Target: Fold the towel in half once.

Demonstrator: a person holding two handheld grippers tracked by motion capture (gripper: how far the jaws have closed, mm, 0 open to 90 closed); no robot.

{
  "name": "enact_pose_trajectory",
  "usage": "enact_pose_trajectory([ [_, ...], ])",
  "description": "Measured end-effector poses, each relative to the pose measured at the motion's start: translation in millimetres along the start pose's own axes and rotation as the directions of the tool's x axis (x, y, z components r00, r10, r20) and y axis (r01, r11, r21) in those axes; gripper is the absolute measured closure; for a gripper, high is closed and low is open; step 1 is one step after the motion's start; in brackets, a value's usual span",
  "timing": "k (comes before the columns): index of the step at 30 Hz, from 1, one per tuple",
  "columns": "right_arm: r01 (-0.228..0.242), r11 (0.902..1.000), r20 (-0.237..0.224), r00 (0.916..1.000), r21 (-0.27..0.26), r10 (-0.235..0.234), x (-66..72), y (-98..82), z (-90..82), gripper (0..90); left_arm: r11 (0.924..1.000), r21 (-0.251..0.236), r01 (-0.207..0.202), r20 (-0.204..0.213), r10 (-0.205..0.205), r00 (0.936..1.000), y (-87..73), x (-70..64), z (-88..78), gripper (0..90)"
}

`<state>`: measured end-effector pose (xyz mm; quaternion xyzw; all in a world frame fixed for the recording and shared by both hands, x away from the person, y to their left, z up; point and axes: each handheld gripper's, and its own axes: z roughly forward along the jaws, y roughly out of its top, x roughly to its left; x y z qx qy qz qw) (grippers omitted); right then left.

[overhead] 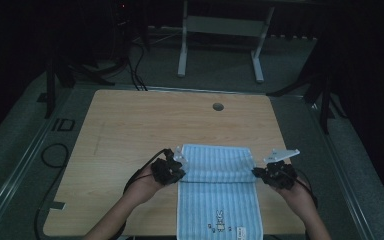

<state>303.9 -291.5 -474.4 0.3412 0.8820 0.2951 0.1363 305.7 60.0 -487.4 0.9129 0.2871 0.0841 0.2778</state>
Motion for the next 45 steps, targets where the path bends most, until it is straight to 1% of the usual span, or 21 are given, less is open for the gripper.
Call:
enact_pose_trajectory([
  [2, 0.004, 1.0000, -0.007, 1.0000, 0.009, -0.004, 3.6, -6.3, 2.2, 84.5, 0.9998, 0.016, -0.013, 0.016, 0.012, 0.9998, -6.8, -7.1, 5.0, 87.0],
  [3, 0.007, 0.9992, -0.031, 0.9995, 0.038, -0.006, 8.5, -19.4, 7.6, 82.4, 0.9992, 0.040, -0.006, 0.067, 0.004, 0.9977, -13.0, -12.7, 9.5, 86.4],
  [4, 0.007, 0.9992, -0.031, 0.9995, 0.038, -0.006, 8.5, -19.4, 7.6, 82.4, 0.9992, 0.040, -0.006, 0.067, 0.004, 0.9977, -13.0, -12.7, 9.5, 85.7],
  [5, -0.004, 0.9974, -0.045, 0.9989, 0.072, 0.008, 11.0, -30.4, 11.5, 75.6, 0.9989, 0.046, -0.013, 0.099, 0.008, 0.9950, -15.9, -18.1, 8.9, 81.9],
  [6, -0.004, 0.9974, -0.045, 0.9989, 0.072, 0.008, 11.0, -30.4, 11.5, 75.6, 0.9989, 0.046, -0.013, 0.099, 0.008, 0.9950, -15.9, -18.1, 8.9, 75.5],
  [8, -0.018, 0.9971, -0.028, 0.9994, 0.074, 0.020, 10.8, -35.8, 7.3, 67.1, 0.9991, 0.034, -0.026, 0.084, 0.023, 0.9962, -14.2, -22.7, 2.2, 70.9],
  [9, -0.033, 0.9990, -0.037, 0.9987, 0.028, 0.034, 10.3, -36.5, -3.3, 61.2, 0.9993, 0.011, -0.036, 0.065, 0.036, 0.9973, -10.6, -26.1, -4.4, 59.1],
  [10, -0.033, 0.9990, -0.037, 0.9987, 0.028, 0.034, 10.3, -36.5, -3.3, 61.2, 0.9993, 0.011, -0.036, 0.065, 0.036, 0.9973, -10.6, -26.1, -4.4, 55.9],
  [11, -0.034, 0.9994, -0.048, 0.9983, -0.003, 0.034, 11.5, -34.2, -10.7, 61.3, 0.9989, 0.006, -0.047, 0.064, 0.046, 0.9969, -8.8, -26.5, -5.4, 55.0],
  [15, -0.023, 0.9997, -0.046, 0.9987, -0.005, 0.022, 14.1, -30.6, -11.1, 61.1, 0.9985, 0.019, -0.051, 0.076, 0.050, 0.9959, -4.5, -25.3, 4.3, 52.0],
  [17, -0.001, 0.9999, -0.046, 0.9989, 0.014, 0.002, 17.6, -25.4, -1.5, 61.1, 0.9968, 0.036, -0.071, 0.061, 0.069, 0.9958, -3.7, -25.9, 10.8, 52.0],
  [20, 0.011, 0.9994, -0.039, 0.9992, 0.032, -0.010, 18.5, -23.6, 7.2, 60.8, 0.9966, 0.045, -0.069, 0.071, 0.066, 0.9953, -3.6, -24.8, 18.5, 52.0],
  [21, 0.004, 0.9980, -0.035, 0.9994, 0.063, -0.002, 14.7, -23.1, 22.1, 60.8, 0.9970, 0.060, -0.049, 0.085, 0.043, 0.9954, -4.0, -21.9, 27.6, 52.0],
  [23, 0.002, 0.9974, -0.032, 0.9995, 0.071, 0.001, 14.3, -23.2, 24.4, 60.9, 0.9961, 0.074, -0.049, 0.079, 0.044, 0.9959, -4.5, -21.2, 34.0, 52.0],
  [26, 0.017, 0.9916, -0.017, 0.9997, 0.128, -0.015, 11.1, -25.9, 43.2, 61.3, 0.9956, 0.087, -0.036, 0.082, 0.029, 0.9962, -5.8, -18.8, 44.6, 53.1],
  [27, 0.017, 0.9916, -0.017, 0.9997, 0.128, -0.015, 11.1, -25.9, 43.2, 61.3, 0.9968, 0.078, -0.019, 0.084, 0.012, 0.9964, -5.4, -17.5, 45.7, 53.1],
  [28, 0.000, 0.9929, -0.028, 0.9996, 0.119, 0.003, 7.4, -26.0, 47.3, 61.2, 0.9969, 0.077, -0.016, 0.079, 0.010, 0.9968, -4.6, -15.6, 45.9, 54.2],
  [33, -0.008, 0.9935, -0.031, 0.9994, 0.114, 0.012, 0.5, -22.6, 51.2, 61.2, 0.9962, 0.086, -0.005, 0.051, 0.001, 0.9987, 0.5, -5.4, 49.2, 54.6],
  [39, -0.003, 0.9916, -0.021, 0.9998, 0.129, 0.006, -17.2, 1.0, 69.7, 60.9, 0.9947, 0.101, 0.023, 0.024, -0.025, 0.9994, 8.6, 14.8, 53.0, 54.5],
  [42, -0.005, 0.9906, -0.022, 0.9997, 0.137, 0.008, -21.1, 10.9, 77.2, 60.9, 0.9940, 0.105, 0.031, 0.016, -0.033, 0.9993, 10.1, 22.0, 53.5, 54.4],
  [45, -0.009, 0.9902, -0.027, 0.9995, 0.139, 0.013, -24.3, 19.6, 84.0, 60.8, 0.9923, 0.118, 0.037, -0.015, -0.035, 0.9993, 12.2, 35.5, 53.3, 54.1],
])
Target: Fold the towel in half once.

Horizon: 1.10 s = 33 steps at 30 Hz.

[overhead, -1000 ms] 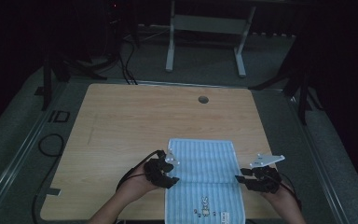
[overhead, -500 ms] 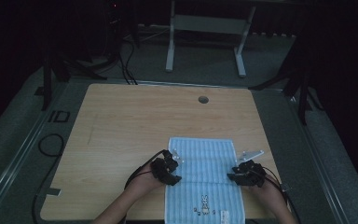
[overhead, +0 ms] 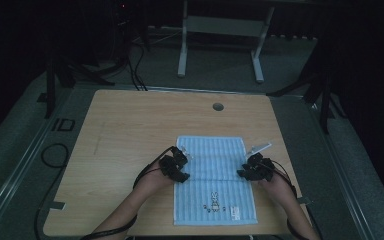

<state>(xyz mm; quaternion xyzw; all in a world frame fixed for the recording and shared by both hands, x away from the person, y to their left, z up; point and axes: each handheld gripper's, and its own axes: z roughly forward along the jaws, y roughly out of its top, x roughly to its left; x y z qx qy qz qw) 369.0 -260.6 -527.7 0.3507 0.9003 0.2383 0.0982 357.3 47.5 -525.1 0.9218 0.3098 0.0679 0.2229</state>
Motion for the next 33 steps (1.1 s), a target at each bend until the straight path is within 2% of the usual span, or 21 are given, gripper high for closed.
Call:
enact_pose_trajectory([
  [3, -0.001, 1.0000, 0.001, 1.0000, 0.003, 0.001, -1.1, 5.8, 3.1, 60.7, 1.0000, 0.007, 0.004, -0.025, -0.003, 0.9997, 0.7, 4.4, -1.8, 53.6],
  [5, 0.008, 0.9998, 0.002, 1.0000, 0.016, -0.008, -2.0, 13.5, 6.7, 60.6, 0.9999, 0.004, 0.017, -0.027, -0.017, 0.9995, 0.4, 8.7, -3.2, 53.1],
  [8, 0.015, 0.9993, 0.007, 0.9999, 0.034, -0.015, -1.1, 19.6, 8.7, 60.5, 0.9997, 0.020, 0.017, -0.014, -0.017, 0.9998, -2.7, 10.8, -1.6, 53.1],
  [12, 0.024, 0.9987, 0.010, 0.9997, 0.045, -0.024, 0.5, 22.3, 7.7, 59.4, 0.9996, 0.016, 0.025, -0.006, -0.025, 0.9997, -4.6, 11.3, -5.5, 53.0],
  [13, 0.028, 0.9985, 0.002, 0.9996, 0.047, -0.028, 1.2, 23.4, 5.9, 58.2, 0.9990, -0.003, 0.044, 0.002, -0.044, 0.9990, -4.1, 15.1, -11.5, 53.0],
  [14, 0.024, 0.9995, -0.004, 0.9997, 0.020, -0.024, -1.8, 28.1, -2.2, 57.9, 0.9984, -0.011, 0.055, 0.001, -0.055, 0.9985, -3.0, 18.4, -14.1, 51.3],
  [15, 0.024, 0.9995, -0.004, 0.9997, 0.020, -0.024, -1.8, 28.1, -2.2, 57.9, 0.9979, -0.011, 0.063, -0.010, -0.063, 0.9980, -1.3, 22.0, -16.5, 51.3],
  [16, 0.017, 0.9998, 0.007, 0.9998, 0.011, -0.017, -6.7, 33.7, -6.7, 56.9, 0.9976, -0.013, 0.068, -0.023, -0.068, 0.9974, 0.7, 26.2, -18.5, 48.6],
  [17, 0.013, 0.9999, 0.014, 0.9998, 0.006, -0.013, -9.5, 37.3, -8.4, 56.7, 0.9953, -0.010, 0.097, -0.047, -0.097, 0.9942, 5.9, 36.5, -21.6, 48.4],
  [18, 0.013, 0.9999, 0.014, 0.9998, 0.006, -0.013, -9.5, 37.3, -8.4, 56.7, 0.9953, -0.010, 0.097, -0.047, -0.097, 0.9942, 5.9, 36.5, -21.6, 48.4],
  [19, 0.007, 1.0000, 0.017, 0.9998, 0.002, -0.007, -12.8, 41.3, -10.0, 56.4, 0.9940, -0.018, 0.108, -0.066, -0.109, 0.9919, 8.7, 40.9, -22.9, 48.4],
  [20, -0.007, 0.9999, 0.028, 0.9996, -0.007, 0.007, -19.4, 49.6, -12.7, 56.0, 0.9934, -0.021, 0.113, -0.067, -0.114, 0.9912, 11.9, 45.5, -24.0, 48.3],
  [23, -0.026, 0.9994, 0.033, 0.9991, -0.025, 0.027, -26.9, 58.2, -13.7, 55.2, 0.9907, -0.047, 0.128, -0.071, -0.131, 0.9889, 22.0, 58.4, -23.9, 47.7],
  [24, -0.034, 0.9991, 0.034, 0.9988, -0.024, 0.034, -30.9, 62.8, -13.5, 55.1, 0.9894, -0.060, 0.132, -0.069, -0.137, 0.9882, 25.1, 62.7, -22.8, 44.8],
  [25, -0.042, 0.9988, 0.055, 0.9975, -0.026, 0.044, -41.3, 72.3, -12.6, 55.9, 0.9892, -0.067, 0.131, -0.079, -0.136, 0.9875, 28.3, 67.1, -21.6, 43.8],
  [26, -0.062, 0.9979, 0.062, 0.9961, -0.018, 0.063, -47.3, 77.3, -11.9, 55.9, 0.9882, -0.082, 0.129, -0.093, -0.137, 0.9863, 30.9, 71.5, -20.4, 42.4],
  [27, -0.062, 0.9979, 0.062, 0.9961, -0.018, 0.063, -47.3, 77.3, -11.9, 55.9, 0.9855, -0.091, 0.143, -0.092, -0.152, 0.9842, 33.2, 76.3, -18.9, 42.4],
  [28, -0.082, 0.9965, 0.064, 0.9945, -0.014, 0.083, -52.4, 82.0, -11.3, 55.9, 0.9821, -0.089, 0.166, -0.092, -0.174, 0.9804, 35.3, 80.9, -17.0, 41.2],
  [29, -0.119, 0.9928, 0.076, 0.9899, -0.015, 0.120, -61.0, 90.8, -9.7, 55.8, 0.9779, -0.084, 0.192, -0.107, -0.200, 0.9739, 37.3, 84.7, -14.8, 40.5],
  [31, -0.128, 0.9917, 0.082, 0.9883, -0.012, 0.129, -64.0, 94.8, -8.1, 55.6, 0.9733, -0.070, 0.218, -0.116, -0.225, 0.9674, 39.6, 92.2, -10.6, 40.5],
  [33, -0.163, 0.9866, 0.097, 0.9820, 0.000, 0.162, -69.7, 104.6, 0.5, 53.1, 0.9658, -0.055, 0.253, -0.119, -0.258, 0.9587, 40.3, 99.2, -6.1, 40.5],
])
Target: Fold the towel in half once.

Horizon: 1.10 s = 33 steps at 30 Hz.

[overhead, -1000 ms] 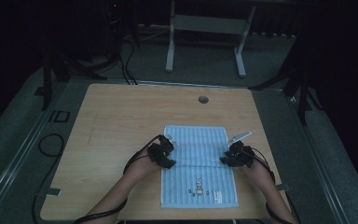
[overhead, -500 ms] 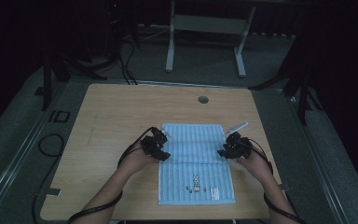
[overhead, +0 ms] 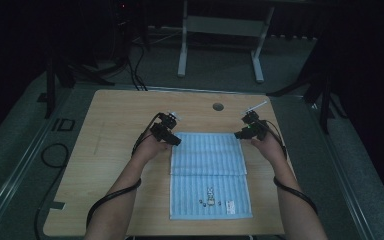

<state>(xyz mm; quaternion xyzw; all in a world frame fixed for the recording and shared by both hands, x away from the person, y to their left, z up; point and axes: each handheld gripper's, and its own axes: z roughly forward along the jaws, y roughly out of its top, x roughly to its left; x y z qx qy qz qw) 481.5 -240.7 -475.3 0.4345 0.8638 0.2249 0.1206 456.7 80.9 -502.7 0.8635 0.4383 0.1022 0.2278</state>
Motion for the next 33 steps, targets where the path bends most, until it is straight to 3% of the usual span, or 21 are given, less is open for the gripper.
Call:
enact_pose_trajectory([
  [4, -0.046, 0.9986, -0.015, 0.9988, 0.025, 0.046, 1.1, 5.3, 17.0, 51.6, 0.9988, 0.021, 0.044, -0.007, -0.044, 0.9990, 1.1, 8.8, 10.3, 40.5],
  [9, -0.052, 0.9964, -0.007, 0.9986, 0.067, 0.053, 2.8, 5.1, 34.2, 49.8, 0.9979, 0.034, 0.055, 0.003, -0.055, 0.9985, 1.6, 11.4, 22.7, 40.7],
  [11, -0.097, 0.9928, -0.021, 0.9949, 0.071, 0.099, -1.6, 4.8, 41.4, 49.7, 0.9969, 0.025, 0.075, -0.004, -0.075, 0.9972, 3.7, 10.6, 25.4, 41.4],
  [14, -0.115, 0.9903, -0.010, 0.9932, 0.079, 0.116, -4.4, 3.9, 45.7, 49.7, 0.9982, 0.026, 0.054, 0.000, -0.054, 0.9985, 6.1, 7.0, 32.3, 41.3],
  [15, -0.120, 0.9888, 0.014, 0.9928, 0.089, 0.119, -6.0, 2.6, 49.1, 50.4, 0.9979, 0.043, 0.048, -0.007, -0.048, 0.9988, 6.5, 5.9, 35.5, 40.5],
  [17, -0.125, 0.9872, 0.017, 0.9921, 0.098, 0.124, -6.3, 2.0, 50.6, 50.6, 0.9987, 0.025, 0.043, -0.001, -0.043, 0.9991, 7.6, 4.7, 37.4, 40.7],
  [20, -0.107, 0.9866, 0.038, 0.9940, 0.123, 0.103, -4.8, 0.7, 55.2, 51.9, 0.9990, 0.023, 0.038, -0.017, -0.038, 0.9991, 9.5, 1.5, 39.0, 40.8],
  [21, -0.090, 0.9891, 0.038, 0.9956, 0.117, 0.086, -3.8, -0.7, 56.4, 52.9, 0.9995, 0.019, 0.026, -0.016, -0.025, 0.9996, 9.8, -0.9, 39.1, 45.9],
  [23, -0.094, 0.9888, 0.040, 0.9951, 0.116, 0.090, -3.8, -0.9, 56.4, 54.7, 0.9997, 0.014, 0.019, -0.013, -0.018, 0.9998, 10.2, -4.3, 39.0, 47.7],
  [26, -0.084, 0.9903, 0.035, 0.9961, 0.111, 0.080, 0.7, -1.1, 55.2, 73.7, 0.9999, 0.006, 0.008, 0.008, -0.008, 0.9999, 10.6, -9.8, 38.5, 63.2],
  [27, -0.053, 0.9914, 0.027, 0.9984, 0.120, 0.050, 6.8, 0.3, 55.5, 83.7, 1.0000, 0.009, -0.002, 0.025, 0.002, 0.9997, 11.1, -11.8, 38.5, 78.6],
  [30, -0.025, 0.9900, 0.045, 0.9988, 0.139, 0.018, 12.7, 2.9, 55.6, 86.0, 0.9996, 0.027, -0.012, 0.037, 0.011, 0.9993, 13.2, -14.9, 37.7, 83.4],
  [33, -0.021, 0.9938, 0.036, 0.9992, 0.109, 0.017, 14.0, 5.8, 47.3, 86.7, 1.0000, 0.003, 0.004, 0.065, -0.005, 0.9979, 14.9, -14.4, 29.7, 85.1],
])
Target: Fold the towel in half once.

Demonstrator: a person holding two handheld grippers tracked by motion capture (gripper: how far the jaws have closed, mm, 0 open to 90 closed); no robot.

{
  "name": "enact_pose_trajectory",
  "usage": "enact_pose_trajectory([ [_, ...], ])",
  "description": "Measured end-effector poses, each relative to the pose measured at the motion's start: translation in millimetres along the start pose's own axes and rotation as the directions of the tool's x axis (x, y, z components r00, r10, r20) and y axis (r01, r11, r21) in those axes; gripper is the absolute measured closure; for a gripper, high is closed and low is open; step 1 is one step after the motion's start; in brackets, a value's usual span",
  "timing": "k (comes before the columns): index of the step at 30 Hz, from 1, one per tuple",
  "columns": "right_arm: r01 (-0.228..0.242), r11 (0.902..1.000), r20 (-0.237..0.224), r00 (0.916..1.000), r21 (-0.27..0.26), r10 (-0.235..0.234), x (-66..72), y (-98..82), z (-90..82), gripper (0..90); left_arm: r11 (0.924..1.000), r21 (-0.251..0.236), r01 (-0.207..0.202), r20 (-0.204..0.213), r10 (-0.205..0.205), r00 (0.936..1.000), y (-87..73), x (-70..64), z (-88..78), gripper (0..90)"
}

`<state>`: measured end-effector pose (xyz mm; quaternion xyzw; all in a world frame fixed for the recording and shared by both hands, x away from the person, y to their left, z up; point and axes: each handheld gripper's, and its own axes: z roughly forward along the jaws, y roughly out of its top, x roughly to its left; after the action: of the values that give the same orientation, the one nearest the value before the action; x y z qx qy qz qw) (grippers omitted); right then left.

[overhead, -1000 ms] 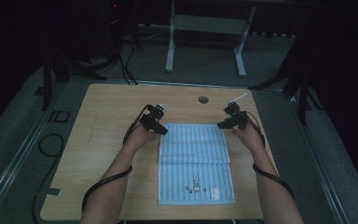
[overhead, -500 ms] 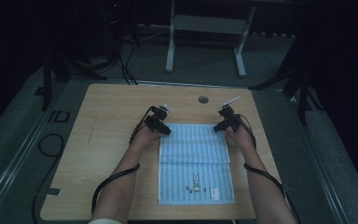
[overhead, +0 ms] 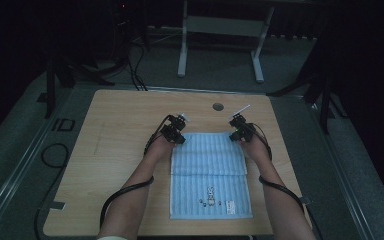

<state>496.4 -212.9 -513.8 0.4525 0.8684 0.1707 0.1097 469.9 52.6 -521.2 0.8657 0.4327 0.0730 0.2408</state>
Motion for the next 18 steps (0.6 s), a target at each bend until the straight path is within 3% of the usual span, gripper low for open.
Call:
enact_pose_trajectory([
  [2, 0.007, 0.9993, -0.011, 0.9999, -0.037, -0.008, -3.7, 2.3, -15.8, 86.9, 0.9995, -0.029, -0.012, 0.003, 0.012, 0.9999, 3.1, -1.0, -11.1, 85.3],
  [3, 0.007, 0.9993, -0.011, 0.9999, -0.037, -0.008, -3.7, 2.3, -15.8, 86.9, 0.9989, -0.047, -0.009, 0.015, 0.009, 0.9998, 5.7, -0.9, -18.7, 85.3],
  [7, 0.013, 0.9941, -0.016, 0.9998, -0.107, -0.015, -9.1, 9.3, -46.6, 86.9, 0.9908, -0.130, -0.035, 0.020, 0.038, 0.9991, 18.4, -4.3, -54.1, 85.2],
  [12, 0.032, 0.9822, -0.001, 0.9995, -0.185, -0.033, -11.3, 20.6, -87.3, 86.9, 0.9765, -0.201, -0.077, -0.021, 0.075, 0.9970, 35.8, -6.8, -102.9, 85.2],
  [16, 0.036, 0.9657, 0.009, 0.9993, -0.257, -0.035, -15.6, 30.3, -121.1, 86.9, 0.9615, -0.255, -0.101, -0.075, 0.085, 0.9936, 45.9, -4.6, -135.2, 85.1],
  [18, 0.049, 0.9501, 0.023, 0.9988, -0.308, -0.044, -16.2, 38.8, -146.1, 86.8, 0.9520, -0.284, -0.116, -0.082, 0.096, 0.9920, 49.6, -4.3, -148.4, 84.9],
])
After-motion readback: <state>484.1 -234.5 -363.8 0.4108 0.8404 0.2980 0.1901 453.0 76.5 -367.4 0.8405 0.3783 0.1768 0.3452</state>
